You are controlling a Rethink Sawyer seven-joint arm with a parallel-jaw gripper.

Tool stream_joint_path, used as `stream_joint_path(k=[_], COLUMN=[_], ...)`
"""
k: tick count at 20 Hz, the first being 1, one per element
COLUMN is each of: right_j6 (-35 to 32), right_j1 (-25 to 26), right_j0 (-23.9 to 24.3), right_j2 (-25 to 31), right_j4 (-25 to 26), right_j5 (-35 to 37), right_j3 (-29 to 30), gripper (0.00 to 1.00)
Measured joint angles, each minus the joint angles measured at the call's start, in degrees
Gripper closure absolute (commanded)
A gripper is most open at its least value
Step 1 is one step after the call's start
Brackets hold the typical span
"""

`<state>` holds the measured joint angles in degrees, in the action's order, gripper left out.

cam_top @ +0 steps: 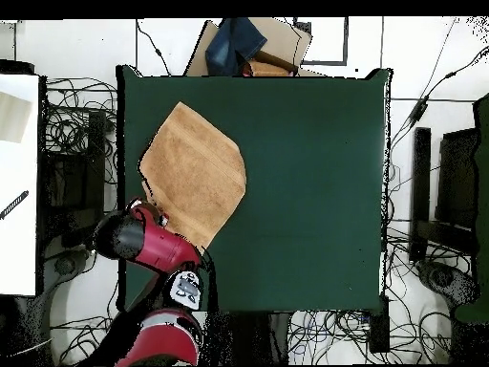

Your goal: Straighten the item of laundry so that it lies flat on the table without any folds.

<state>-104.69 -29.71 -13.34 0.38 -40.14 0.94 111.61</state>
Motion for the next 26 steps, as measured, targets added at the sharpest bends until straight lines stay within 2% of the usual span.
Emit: stream_joint_path(k=[3,12,14,21,22,26], right_j6=[0.00,0.00,0.00,0.00,-0.01,-0.01], right_j1=[-0.31,-6.71,-8.66,-10.37,-10.55,-10.61], right_j0=[-0.18,-3.93,-3.98,-2.74,-1.62,0.48], right_j2=[-0.01,-1.26,-1.29,-0.57,0.13,1.41], right_j4=[-0.05,-0.27,-0.29,-0.34,-0.33,0.06], right_j5=[-0.05,3.06,4.19,4.22,4.19,2.97], right_j3=[0.54,5.35,6.67,8.85,9.35,10.15], gripper=[1.00,1.00,1.00,1.00,0.00,0.00])
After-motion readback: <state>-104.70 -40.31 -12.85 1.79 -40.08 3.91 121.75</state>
